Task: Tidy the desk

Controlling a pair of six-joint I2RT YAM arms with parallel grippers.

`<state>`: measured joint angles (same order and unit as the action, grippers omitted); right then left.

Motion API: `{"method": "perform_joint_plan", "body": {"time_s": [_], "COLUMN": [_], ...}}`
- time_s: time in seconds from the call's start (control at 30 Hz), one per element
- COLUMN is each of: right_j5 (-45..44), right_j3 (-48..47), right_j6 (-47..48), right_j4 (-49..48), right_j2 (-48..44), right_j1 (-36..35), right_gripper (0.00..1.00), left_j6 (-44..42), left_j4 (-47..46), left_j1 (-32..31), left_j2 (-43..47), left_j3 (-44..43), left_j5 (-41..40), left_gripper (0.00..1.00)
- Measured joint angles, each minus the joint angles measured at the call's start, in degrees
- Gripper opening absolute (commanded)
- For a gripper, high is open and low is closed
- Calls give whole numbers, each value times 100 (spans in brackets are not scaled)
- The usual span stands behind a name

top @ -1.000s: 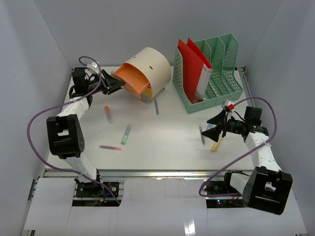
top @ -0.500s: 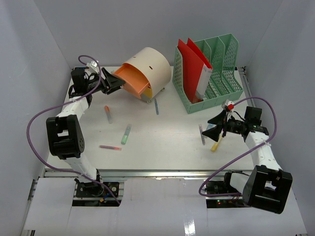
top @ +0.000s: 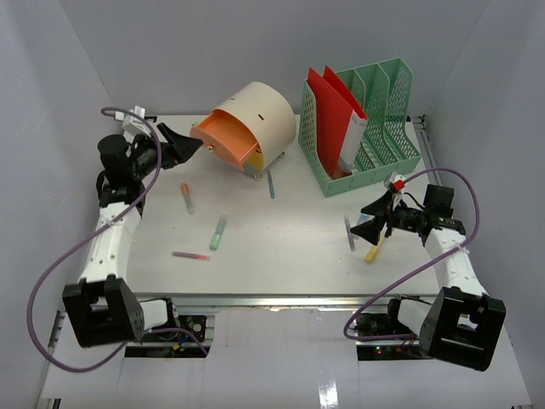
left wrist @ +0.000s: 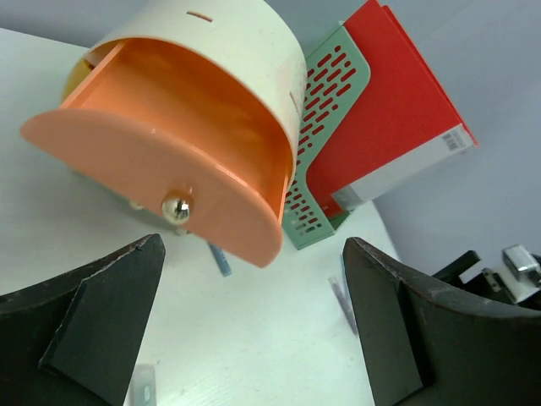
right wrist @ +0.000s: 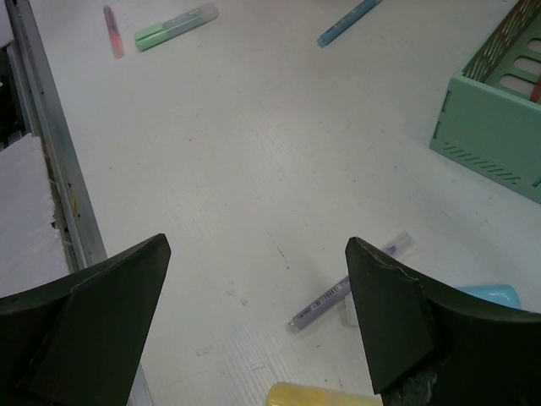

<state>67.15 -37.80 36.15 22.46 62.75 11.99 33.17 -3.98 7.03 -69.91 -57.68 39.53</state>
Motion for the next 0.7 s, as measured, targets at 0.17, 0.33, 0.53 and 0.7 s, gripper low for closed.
{"method": "perform_joint_plan", "body": {"time_s": [0.17,0.33,0.53,0.7], "right_j5": [-158,-325,-715,-1202], "right_j3": [27,68,134,269], "right_j6": [-356,-654,-970,-1375], "right_j4": [-265,-518,-737,-1073], "right_j2": [-129,-214,-284,-465], "right_j1": [2,3,47,116], "right_gripper": [92,92,91,91], "left_j6": [-246,-237,-226,-50], "left_j4": [299,837,1311,1586], "left_j1": [-691,-2574,-5376,-6181], "left_j2": [1345,1645,517,-951], "left_j3": [661,652,439,154], "left_j5": [-612,-1549,-3820,-5465], "left_gripper": [98,98,97,93]}}
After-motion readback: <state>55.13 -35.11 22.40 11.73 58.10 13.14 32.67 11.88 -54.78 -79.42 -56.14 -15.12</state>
